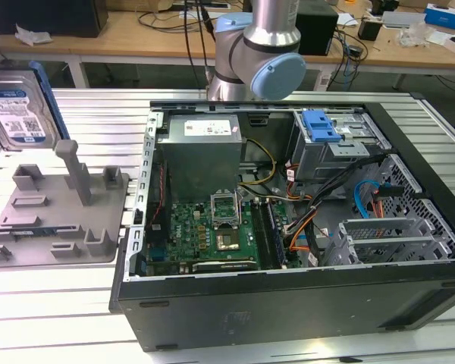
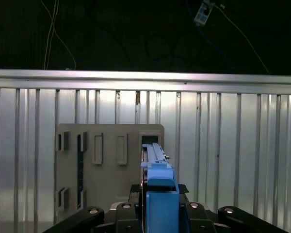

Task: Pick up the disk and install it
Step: 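Pick up the disk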

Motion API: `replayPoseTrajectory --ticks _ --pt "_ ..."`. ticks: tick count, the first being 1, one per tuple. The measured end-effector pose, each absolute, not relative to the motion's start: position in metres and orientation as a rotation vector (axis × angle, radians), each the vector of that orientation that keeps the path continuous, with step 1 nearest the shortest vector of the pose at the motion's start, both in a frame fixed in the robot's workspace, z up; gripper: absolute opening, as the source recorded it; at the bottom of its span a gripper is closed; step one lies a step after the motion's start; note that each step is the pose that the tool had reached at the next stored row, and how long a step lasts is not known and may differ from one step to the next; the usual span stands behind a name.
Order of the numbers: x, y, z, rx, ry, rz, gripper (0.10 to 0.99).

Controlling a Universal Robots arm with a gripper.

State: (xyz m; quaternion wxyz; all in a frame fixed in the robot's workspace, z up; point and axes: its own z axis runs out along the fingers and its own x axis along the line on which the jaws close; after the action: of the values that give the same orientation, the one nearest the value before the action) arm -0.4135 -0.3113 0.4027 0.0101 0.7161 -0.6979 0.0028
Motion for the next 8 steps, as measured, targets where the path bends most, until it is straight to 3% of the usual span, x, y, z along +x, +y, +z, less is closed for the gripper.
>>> replayPoseTrajectory --ticks 1,8 --pt "-0.413 -0.311 0.418 2.236 -2.179 0.008 0.365" --pt "-0.413 -0.311 0.442 2.237 -2.180 0.006 0.365"
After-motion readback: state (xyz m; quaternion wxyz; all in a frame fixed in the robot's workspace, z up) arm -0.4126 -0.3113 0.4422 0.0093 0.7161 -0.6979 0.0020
